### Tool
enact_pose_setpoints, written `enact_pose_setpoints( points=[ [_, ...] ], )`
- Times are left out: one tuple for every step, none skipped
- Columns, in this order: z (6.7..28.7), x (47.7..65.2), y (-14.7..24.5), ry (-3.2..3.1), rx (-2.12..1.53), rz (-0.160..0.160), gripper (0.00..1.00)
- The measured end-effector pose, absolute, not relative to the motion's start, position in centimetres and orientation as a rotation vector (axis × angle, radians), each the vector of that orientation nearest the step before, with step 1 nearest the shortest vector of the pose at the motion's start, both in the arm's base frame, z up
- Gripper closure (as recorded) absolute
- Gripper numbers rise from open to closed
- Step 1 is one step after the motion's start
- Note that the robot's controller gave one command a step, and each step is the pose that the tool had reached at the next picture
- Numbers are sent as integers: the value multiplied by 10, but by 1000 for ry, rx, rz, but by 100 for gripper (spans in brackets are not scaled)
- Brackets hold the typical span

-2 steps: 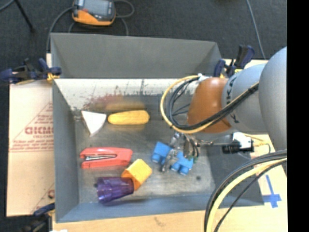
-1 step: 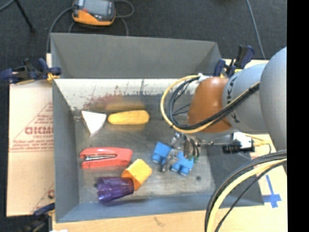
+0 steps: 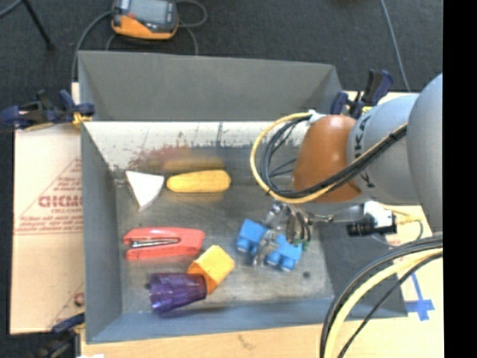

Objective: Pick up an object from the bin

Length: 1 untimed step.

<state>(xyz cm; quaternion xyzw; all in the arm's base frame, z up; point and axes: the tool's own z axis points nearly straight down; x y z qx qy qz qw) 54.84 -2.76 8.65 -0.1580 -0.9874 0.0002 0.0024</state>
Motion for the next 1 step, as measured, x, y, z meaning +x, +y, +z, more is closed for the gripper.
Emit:
enact_pose_setpoints(
  points=[
    [107, 549, -28, -3100, -495, -1, 100]
  ],
)
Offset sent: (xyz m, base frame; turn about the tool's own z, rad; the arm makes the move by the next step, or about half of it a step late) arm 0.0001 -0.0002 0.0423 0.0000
